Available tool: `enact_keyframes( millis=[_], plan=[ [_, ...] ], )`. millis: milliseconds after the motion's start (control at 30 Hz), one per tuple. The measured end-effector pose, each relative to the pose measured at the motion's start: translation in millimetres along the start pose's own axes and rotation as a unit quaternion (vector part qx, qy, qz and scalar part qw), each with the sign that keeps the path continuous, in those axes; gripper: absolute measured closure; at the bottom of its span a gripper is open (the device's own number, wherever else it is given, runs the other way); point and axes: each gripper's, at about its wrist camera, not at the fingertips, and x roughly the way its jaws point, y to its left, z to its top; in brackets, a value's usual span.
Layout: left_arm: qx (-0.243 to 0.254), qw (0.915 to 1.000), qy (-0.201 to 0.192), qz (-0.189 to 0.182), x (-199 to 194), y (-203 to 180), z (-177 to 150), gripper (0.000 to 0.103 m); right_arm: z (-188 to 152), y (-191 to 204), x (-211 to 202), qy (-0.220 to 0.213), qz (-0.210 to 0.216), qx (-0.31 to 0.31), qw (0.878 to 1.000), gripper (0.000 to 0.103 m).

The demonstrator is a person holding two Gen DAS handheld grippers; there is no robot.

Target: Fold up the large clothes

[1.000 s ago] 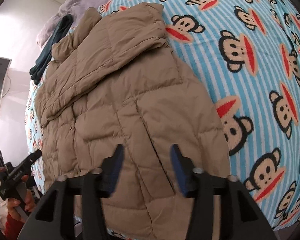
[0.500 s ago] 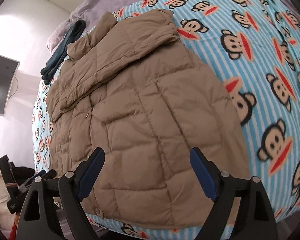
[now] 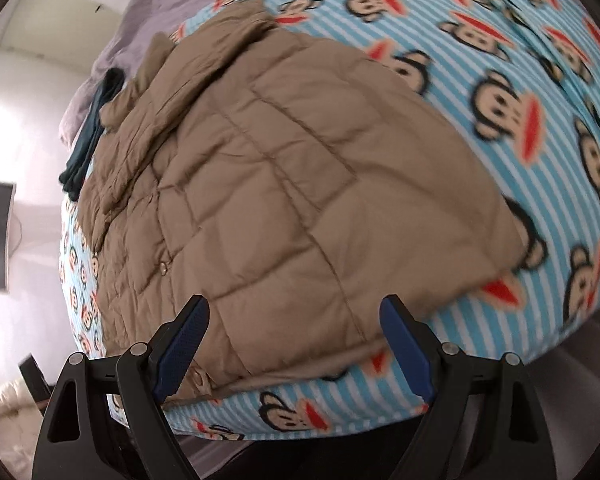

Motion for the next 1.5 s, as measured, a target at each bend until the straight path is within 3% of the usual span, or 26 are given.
enact_keyframes(
  millis=[133,333,600,1000,1167,1233,1333,1400,1433,1500],
  plan=[
    [-0.013,0.9999,0.002,-0.006,1,26,-16,0.005,-12,-16,-5,-0.006,-0.003,0.023,1.000,0.014],
    [-0.111,0.9892,0.039,-0.088,19,82,-37,0.005,-26,-47,-7,0.006,0.016,0.078,0.997,0.014],
    [-0.143,0.9732,0.046,-0.174,36,95,-42,0.005,-38,-78,0,0.025,0.072,0.146,0.986,0.014],
    [-0.104,0.9782,0.061,-0.169,55,55,-22,0.005,-27,-97,35,0.005,0.163,0.237,0.958,0.013],
    [-0.127,0.9731,0.062,-0.182,60,57,-19,0.006,-18,-94,43,0.004,0.189,0.241,0.952,0.013],
    [-0.135,0.9706,0.059,-0.191,59,62,-20,0.012,-16,-93,46,0.006,0.192,0.243,0.951,0.013],
    [-0.142,0.9693,0.057,-0.193,57,63,-18,0.034,-13,-93,47,0.009,0.192,0.238,0.952,0.013],
    [-0.147,0.9666,0.059,-0.202,56,64,-17,0.065,-11,-94,47,0.014,0.188,0.239,0.953,0.017],
    [-0.149,0.9652,0.060,-0.206,56,64,-17,0.067,-10,-94,48,0.017,0.183,0.243,0.953,0.021],
    [-0.150,0.9636,0.048,-0.216,50,63,-15,0.081,-7,-97,51,0.025,0.179,0.249,0.952,0.044]
  ],
)
